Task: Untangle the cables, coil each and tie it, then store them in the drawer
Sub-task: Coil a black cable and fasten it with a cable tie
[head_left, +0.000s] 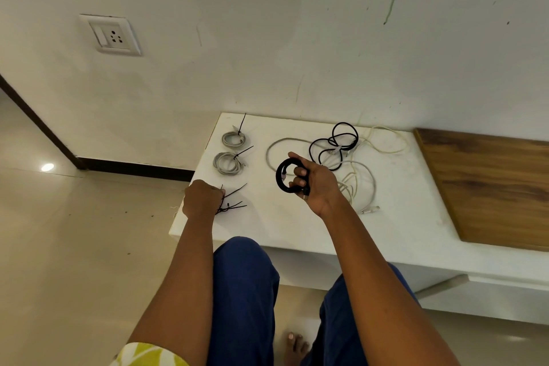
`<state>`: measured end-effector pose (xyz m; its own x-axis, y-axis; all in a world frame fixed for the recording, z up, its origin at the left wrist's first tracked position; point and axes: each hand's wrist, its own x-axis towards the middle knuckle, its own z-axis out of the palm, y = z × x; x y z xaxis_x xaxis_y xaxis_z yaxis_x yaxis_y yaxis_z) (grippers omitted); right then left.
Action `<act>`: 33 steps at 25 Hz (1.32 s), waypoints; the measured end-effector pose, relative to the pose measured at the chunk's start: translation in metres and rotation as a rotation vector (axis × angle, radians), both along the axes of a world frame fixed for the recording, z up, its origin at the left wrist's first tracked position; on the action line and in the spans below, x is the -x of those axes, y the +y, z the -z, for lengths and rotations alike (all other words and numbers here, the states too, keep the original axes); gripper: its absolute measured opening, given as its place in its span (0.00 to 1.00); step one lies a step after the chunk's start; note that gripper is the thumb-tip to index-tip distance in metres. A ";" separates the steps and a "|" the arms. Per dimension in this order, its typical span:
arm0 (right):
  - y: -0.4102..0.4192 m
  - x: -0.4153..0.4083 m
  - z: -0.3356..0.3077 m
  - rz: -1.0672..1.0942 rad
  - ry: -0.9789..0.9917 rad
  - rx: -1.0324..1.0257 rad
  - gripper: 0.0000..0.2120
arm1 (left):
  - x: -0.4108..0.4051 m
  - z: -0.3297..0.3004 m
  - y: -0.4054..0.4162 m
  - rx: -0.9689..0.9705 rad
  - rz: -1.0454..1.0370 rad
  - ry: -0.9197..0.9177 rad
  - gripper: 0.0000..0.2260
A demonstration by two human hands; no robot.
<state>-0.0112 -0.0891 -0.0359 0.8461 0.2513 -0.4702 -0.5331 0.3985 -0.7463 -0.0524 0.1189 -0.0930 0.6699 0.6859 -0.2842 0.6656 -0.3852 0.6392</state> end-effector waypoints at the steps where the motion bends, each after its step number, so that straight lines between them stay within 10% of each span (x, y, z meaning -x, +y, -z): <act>1: 0.000 0.000 0.000 0.004 0.001 -0.002 0.11 | -0.001 -0.001 -0.001 0.007 0.009 -0.016 0.14; 17: -0.005 -0.005 0.007 -0.001 -0.082 0.137 0.14 | -0.017 -0.012 -0.016 -0.086 0.159 -0.116 0.08; 33: -0.003 -0.004 0.009 -0.044 -0.128 0.219 0.13 | -0.018 -0.007 -0.017 0.390 0.027 -0.240 0.08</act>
<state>-0.0072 -0.0924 -0.0446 0.8926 0.1933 -0.4074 -0.4421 0.1979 -0.8748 -0.0344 0.1021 -0.0862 0.7647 0.5397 -0.3520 0.4736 -0.1004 0.8750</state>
